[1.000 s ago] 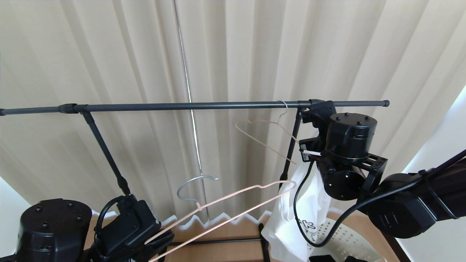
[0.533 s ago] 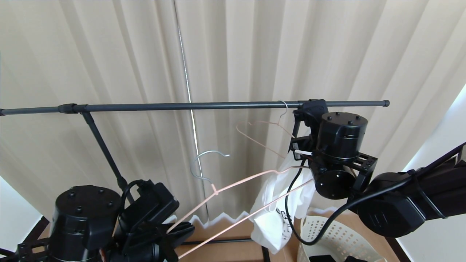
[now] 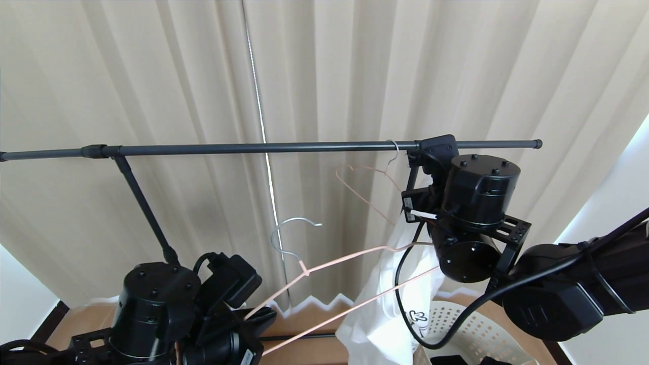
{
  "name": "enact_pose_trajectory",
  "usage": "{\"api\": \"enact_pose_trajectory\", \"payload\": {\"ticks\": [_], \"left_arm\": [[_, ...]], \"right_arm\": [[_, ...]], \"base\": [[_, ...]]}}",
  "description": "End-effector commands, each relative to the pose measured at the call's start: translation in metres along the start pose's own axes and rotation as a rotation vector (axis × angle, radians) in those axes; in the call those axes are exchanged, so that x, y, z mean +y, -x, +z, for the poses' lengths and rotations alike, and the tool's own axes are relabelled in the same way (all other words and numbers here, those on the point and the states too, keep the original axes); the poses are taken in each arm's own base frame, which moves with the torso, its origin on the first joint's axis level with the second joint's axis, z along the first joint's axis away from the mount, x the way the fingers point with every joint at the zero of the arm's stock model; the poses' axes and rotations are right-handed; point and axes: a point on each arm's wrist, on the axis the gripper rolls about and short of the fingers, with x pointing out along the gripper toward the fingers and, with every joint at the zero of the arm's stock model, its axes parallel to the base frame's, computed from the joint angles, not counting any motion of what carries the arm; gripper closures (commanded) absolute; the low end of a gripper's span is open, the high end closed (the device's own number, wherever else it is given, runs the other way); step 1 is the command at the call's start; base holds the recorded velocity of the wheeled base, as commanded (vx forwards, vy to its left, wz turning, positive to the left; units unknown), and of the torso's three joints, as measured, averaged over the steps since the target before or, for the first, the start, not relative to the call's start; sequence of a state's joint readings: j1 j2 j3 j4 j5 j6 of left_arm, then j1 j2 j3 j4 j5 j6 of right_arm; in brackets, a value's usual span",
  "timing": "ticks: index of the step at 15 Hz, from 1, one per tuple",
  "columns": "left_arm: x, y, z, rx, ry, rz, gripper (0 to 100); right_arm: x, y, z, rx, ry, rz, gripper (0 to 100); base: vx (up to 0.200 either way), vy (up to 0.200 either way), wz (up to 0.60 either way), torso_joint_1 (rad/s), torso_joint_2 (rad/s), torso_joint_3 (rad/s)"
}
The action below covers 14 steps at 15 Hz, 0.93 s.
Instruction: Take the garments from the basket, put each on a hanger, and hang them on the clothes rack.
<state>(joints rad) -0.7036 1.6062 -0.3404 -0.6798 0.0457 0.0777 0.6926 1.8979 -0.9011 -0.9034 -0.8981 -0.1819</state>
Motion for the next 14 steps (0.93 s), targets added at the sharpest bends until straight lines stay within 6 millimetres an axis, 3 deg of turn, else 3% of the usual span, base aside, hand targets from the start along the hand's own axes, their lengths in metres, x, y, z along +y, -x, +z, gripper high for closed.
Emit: {"api": "enact_pose_trajectory", "payload": {"ticks": [1,4,10,14], "left_arm": [[0.001,0.022,-0.011,-0.016,0.002,0.005,100],[0.003,0.034,-0.023,-0.005,0.01,0.014,100],[0.004,0.042,-0.025,-0.023,0.023,0.019,100],[0.009,0.057,-0.029,-0.066,0.051,0.045,100]], "right_arm": [[-0.001,0.0,0.001,-0.001,-0.002,-0.002,100],[-0.002,0.0,0.001,-0.002,-0.003,-0.002,100],[-0.006,0.0,0.001,-0.001,-0.006,-0.01,100],[-0.01,-0.003,-0.001,0.006,-0.002,-0.022,100]], "base": [[0.0,0.0,0.0,0.0,0.0,0.0],[0.0,0.0,0.0,0.0,0.0,0.0],[0.0,0.0,0.0,0.0,0.0,0.0],[0.0,0.0,0.0,0.0,0.0,0.0]]}}
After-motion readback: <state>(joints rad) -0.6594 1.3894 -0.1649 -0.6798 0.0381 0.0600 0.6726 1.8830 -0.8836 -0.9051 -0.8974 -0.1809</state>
